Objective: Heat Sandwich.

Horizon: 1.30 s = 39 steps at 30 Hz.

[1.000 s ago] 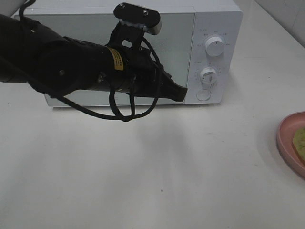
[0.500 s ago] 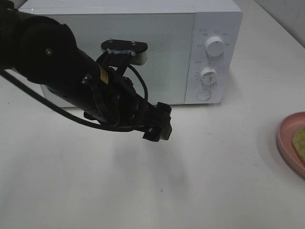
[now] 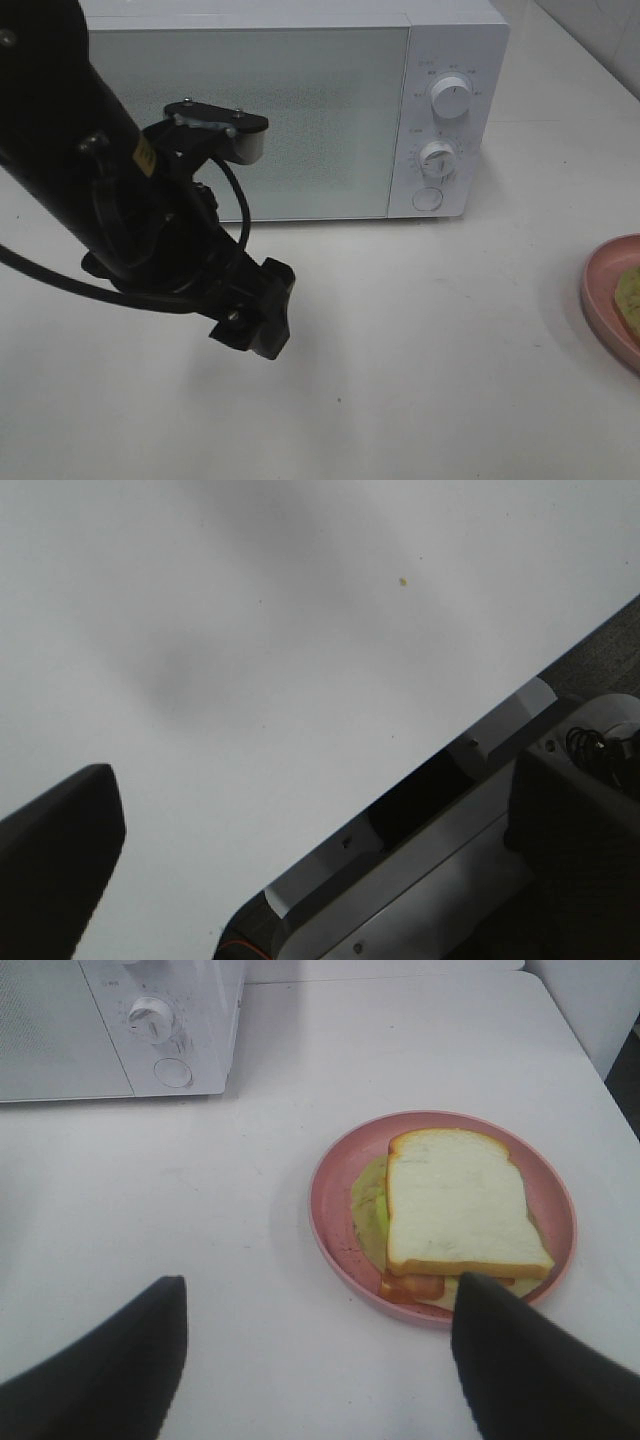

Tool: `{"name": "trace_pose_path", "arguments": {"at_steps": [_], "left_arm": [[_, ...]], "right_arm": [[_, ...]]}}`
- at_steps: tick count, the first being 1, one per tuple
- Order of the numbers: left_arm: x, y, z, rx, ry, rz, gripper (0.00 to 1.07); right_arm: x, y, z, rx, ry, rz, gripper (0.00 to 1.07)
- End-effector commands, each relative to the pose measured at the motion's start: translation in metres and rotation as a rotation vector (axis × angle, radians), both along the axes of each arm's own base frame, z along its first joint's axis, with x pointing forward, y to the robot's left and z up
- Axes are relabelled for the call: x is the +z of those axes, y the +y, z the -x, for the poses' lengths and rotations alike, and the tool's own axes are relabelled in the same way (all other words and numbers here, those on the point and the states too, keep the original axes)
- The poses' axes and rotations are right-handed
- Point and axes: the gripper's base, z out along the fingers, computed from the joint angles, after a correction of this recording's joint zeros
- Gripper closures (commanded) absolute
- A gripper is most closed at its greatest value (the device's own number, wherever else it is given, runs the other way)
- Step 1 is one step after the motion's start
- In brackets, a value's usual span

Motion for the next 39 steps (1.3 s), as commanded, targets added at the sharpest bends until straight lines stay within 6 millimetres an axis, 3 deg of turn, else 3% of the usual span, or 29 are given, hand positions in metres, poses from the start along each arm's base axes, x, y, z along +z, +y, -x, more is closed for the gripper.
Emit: {"name": "trace_pose_path", "arguments": {"at_steps": [1, 12, 13, 23, 29, 39], "left_arm": [[0.005, 0.010, -0.001, 0.028, 0.020, -0.016, 0.07], [0.028, 0.066, -0.018, 0.156, 0.043, -0.056, 0.07], [0.034, 0.079, -0.022, 0.199, 0.035, -0.051, 0.07], [0.051, 0.136, -0.027, 0.382, 0.024, -0.067, 0.07], [0.046, 0.160, -0.011, 0.445, 0.026, -0.091, 0.07], [0.041, 0.179, 0.043, 0.453, -0.005, -0.111, 0.07]], "right_arm": [[0.000, 0.000, 0.004, -0.004, -0.036, 0.002, 0.37], [0.000, 0.000, 0.004, -0.004, -0.036, 0.002, 0.37], [0.000, 0.000, 0.004, -0.003, -0.036, 0.003, 0.37], [0.000, 0.000, 0.004, -0.003, -0.036, 0.003, 0.37], [0.000, 0.000, 0.004, -0.003, -0.036, 0.003, 0.38], [0.000, 0.000, 0.004, -0.003, -0.036, 0.003, 0.39]]}}
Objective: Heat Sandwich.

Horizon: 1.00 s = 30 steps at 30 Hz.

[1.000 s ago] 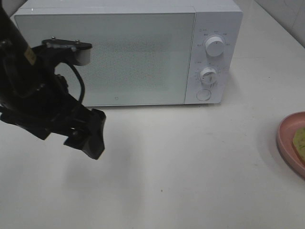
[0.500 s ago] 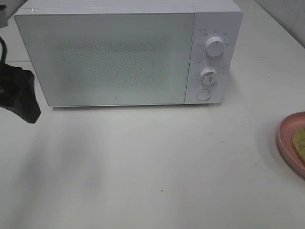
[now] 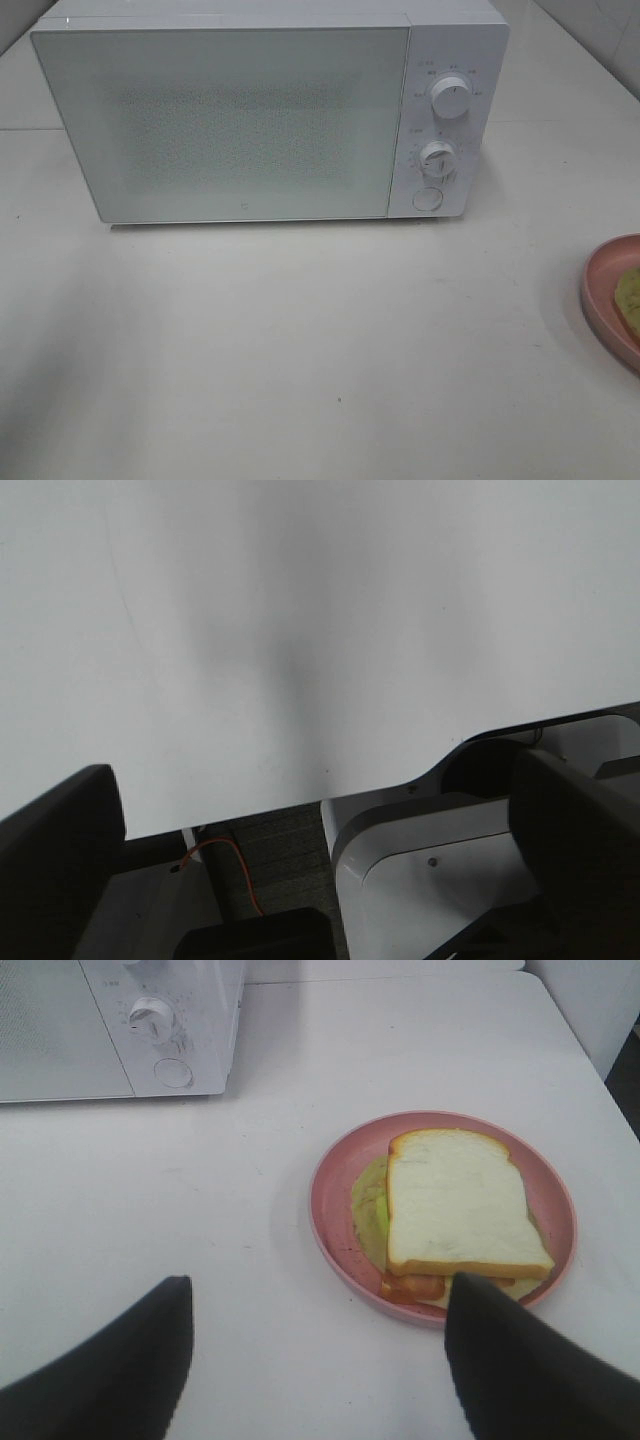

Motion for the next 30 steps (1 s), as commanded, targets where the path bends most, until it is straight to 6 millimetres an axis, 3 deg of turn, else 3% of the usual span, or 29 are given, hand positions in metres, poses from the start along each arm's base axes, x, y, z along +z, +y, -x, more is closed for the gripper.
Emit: {"name": "trace_pose_path", "arguments": {"at_steps": [1, 8, 15, 24, 30], "left_arm": [[-0.001, 0.008, 0.019, 0.003, -0.004, -0.024, 0.07], [-0.007, 0.021, 0.059, -0.005, 0.027, -0.061, 0.07], [-0.018, 0.026, 0.094, -0.093, -0.109, 0.002, 0.07], [-0.008, 0.030, 0.114, -0.124, -0.426, 0.073, 0.07], [-0.002, 0.034, 0.127, -0.120, -0.515, 0.092, 0.07]], "right_arm": [[0.000, 0.000, 0.004, -0.003, -0.036, 0.003, 0.39], [0.000, 0.000, 0.004, -0.003, -0.036, 0.003, 0.39], [0.000, 0.000, 0.004, -0.003, -0.036, 0.003, 0.39], [0.000, 0.000, 0.004, -0.003, -0.036, 0.003, 0.39], [0.000, 0.000, 0.004, -0.003, -0.036, 0.003, 0.39]]}}
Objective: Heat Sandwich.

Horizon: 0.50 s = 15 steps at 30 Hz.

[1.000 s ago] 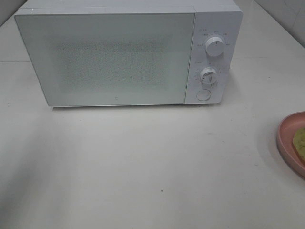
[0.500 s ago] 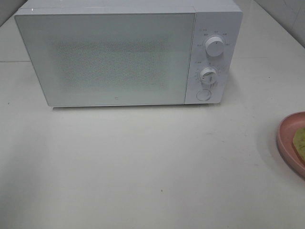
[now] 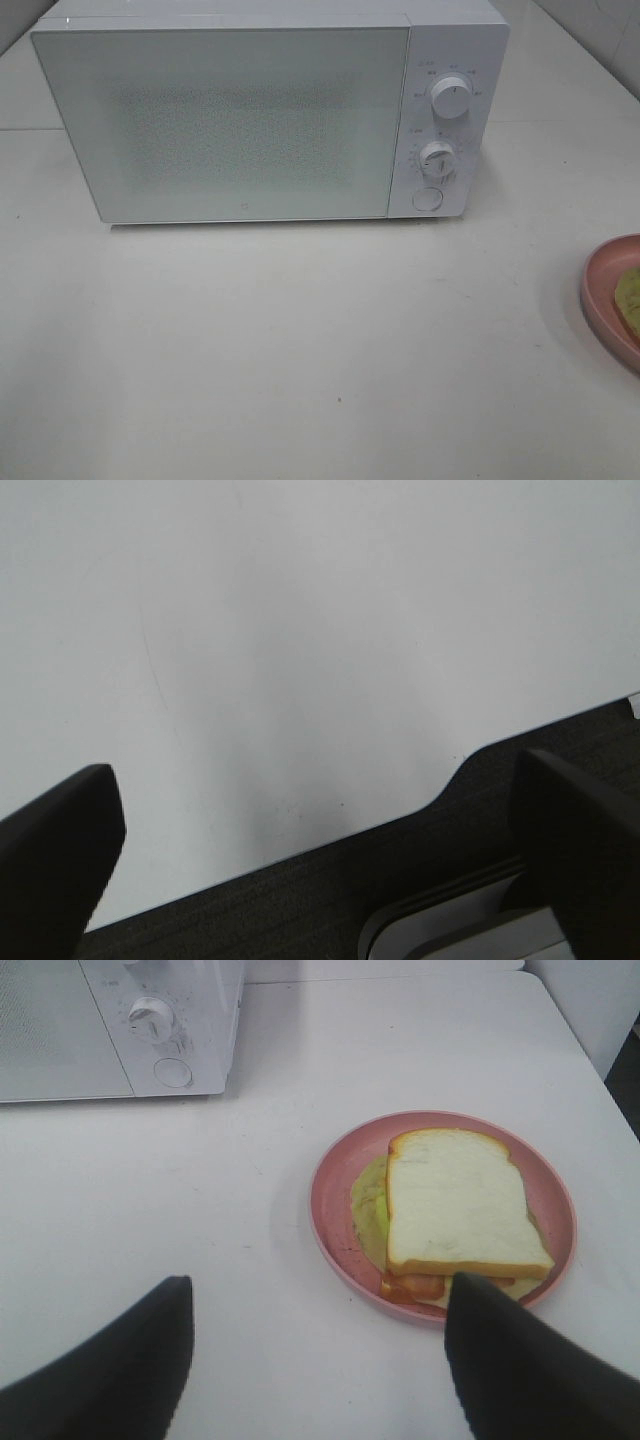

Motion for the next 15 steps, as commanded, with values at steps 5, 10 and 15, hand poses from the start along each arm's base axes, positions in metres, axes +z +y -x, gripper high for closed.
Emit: {"name": "trace_pose_path", "arguments": {"at_steps": [5, 10, 15], "left_arm": [[0.004, 0.002, 0.013, -0.005, -0.096, 0.041, 0.07], [0.008, 0.008, 0.024, 0.067, -0.182, 0.056, 0.07], [0.010, 0.012, 0.042, 0.178, -0.310, 0.067, 0.07]], "right_arm": [[0.000, 0.000, 0.004, -0.003, -0.036, 0.003, 0.39], [0.000, 0.000, 0.004, -0.003, -0.036, 0.003, 0.39], [0.000, 0.000, 0.004, -0.003, -0.036, 0.003, 0.39]]}}
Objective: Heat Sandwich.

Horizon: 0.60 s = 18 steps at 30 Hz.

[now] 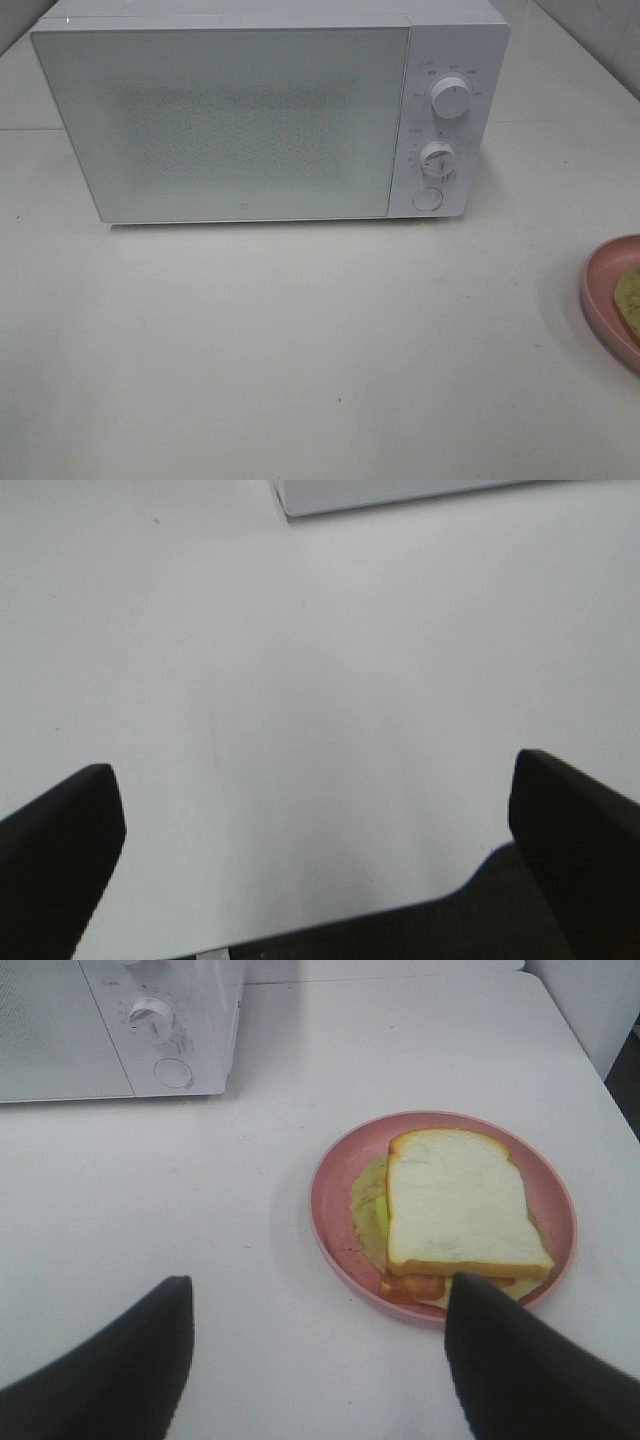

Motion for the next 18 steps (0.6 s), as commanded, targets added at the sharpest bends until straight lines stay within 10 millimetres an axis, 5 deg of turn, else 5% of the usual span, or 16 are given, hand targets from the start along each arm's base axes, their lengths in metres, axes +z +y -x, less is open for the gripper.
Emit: {"name": "trace_pose_path", "arguments": {"at_steps": [1, 5, 18], "left_arm": [[0.001, 0.001, 0.009, 0.042, -0.074, 0.014, 0.07], [0.001, 0.002, 0.027, 0.109, -0.192, 0.019, 0.07], [0.001, 0.002, 0.027, 0.112, -0.197, 0.019, 0.07]], "right_arm": [[0.000, 0.000, 0.004, -0.003, -0.036, 0.003, 0.39], [0.000, 0.000, 0.004, -0.003, -0.036, 0.003, 0.39], [0.000, 0.000, 0.004, -0.003, -0.036, 0.003, 0.39]]}}
